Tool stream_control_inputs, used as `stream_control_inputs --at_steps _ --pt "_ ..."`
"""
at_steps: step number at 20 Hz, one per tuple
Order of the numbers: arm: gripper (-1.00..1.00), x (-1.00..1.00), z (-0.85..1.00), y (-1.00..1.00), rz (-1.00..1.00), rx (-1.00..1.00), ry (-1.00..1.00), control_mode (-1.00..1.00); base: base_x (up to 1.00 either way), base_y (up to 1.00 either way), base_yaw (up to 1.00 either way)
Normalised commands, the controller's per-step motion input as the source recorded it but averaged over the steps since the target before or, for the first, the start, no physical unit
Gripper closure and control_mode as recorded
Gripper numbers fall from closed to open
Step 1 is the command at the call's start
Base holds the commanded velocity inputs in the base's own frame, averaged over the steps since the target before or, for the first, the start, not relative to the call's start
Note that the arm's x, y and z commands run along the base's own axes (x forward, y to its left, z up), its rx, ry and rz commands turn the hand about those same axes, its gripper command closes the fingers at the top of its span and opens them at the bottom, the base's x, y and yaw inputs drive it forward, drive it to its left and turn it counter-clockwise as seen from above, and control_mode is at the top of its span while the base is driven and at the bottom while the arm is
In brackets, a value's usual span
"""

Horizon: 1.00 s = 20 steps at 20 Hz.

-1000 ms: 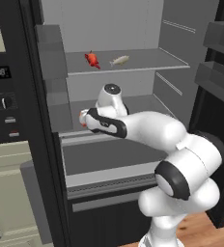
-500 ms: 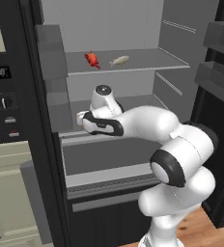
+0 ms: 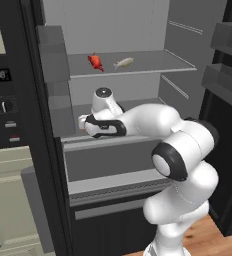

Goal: Gather the carrot and sweet potato from the fridge and place them on a tray on the dining counter. Then gather the fishs from the fridge and place them on the other tray.

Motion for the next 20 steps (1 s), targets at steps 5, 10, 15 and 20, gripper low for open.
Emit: stream_control_inputs --at_steps 5,10,15,20 --pt "-1.0 0.17 -0.16 0.02 -0.02 0.0 0.03 -1.0 0.0 0.0 0.0" --pt "-1.0 0.24 -0.07 0.12 -0.03 0.0 0.02 -1.0 0.0 0.0 0.0" --pt "-1.0 0.29 -0.06 0.2 -0.04 0.0 0.01 -1.0 0.0 0.0 0.0" --pt "-1.0 0.3 -0.14 0.11 -0.04 0.0 0.01 -1.0 0.0 0.0 0.0"
